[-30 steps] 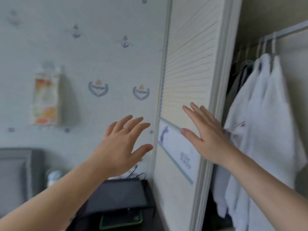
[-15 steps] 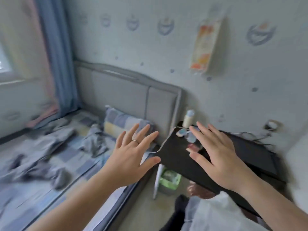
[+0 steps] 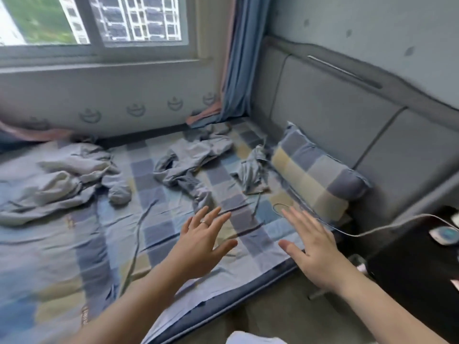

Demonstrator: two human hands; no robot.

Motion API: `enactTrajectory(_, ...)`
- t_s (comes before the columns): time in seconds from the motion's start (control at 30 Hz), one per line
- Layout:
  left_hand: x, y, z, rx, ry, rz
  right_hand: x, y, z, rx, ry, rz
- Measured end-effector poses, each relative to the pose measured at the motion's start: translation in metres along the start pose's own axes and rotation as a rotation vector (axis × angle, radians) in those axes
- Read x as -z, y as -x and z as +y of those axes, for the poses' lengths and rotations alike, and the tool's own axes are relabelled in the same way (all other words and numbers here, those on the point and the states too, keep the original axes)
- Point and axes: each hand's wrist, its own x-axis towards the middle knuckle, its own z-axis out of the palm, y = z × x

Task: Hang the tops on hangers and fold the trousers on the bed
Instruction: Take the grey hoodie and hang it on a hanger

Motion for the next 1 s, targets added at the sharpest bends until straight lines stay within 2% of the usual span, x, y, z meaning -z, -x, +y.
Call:
enactTrajectory(0.3, -0.023, -0.113, -0.097, 0.279, 0.149, -0.031, -0.050, -0.187, 0.021, 0.053, -0.081, -0.320)
enactTrajectory(0.53, -0.083, -0.174, -0.191, 0.528, 0.321, -0.068, -0.150, -0.319, 0.038, 0.012, -0.073, -0.534)
enactTrajectory(0.67, -0.158, -0.215, -0.262, 0.603, 0.408, -0.099, -0.248, -0.391, 0.066, -0.008, 0.018, -0.553)
enactTrajectory(0.77, -0.229, -0.254, -0.316, 0.591, 0.418, -0.151, -0.331, -0.445, 0.090, -0.056, 0.013, -0.550)
enactTrajectory(0.9, -0.318, -0.316, -0.379, 0.528, 0.328, -0.180, -0.432, -0.517, 0.113, -0.197, -0.163, -0.471)
enactTrajectory(1.0, -0.368, -0.369, -0.412, 0.497, 0.307, -0.097, -0.492, -0.563, 0.121, -0.266, -0.321, -0.427)
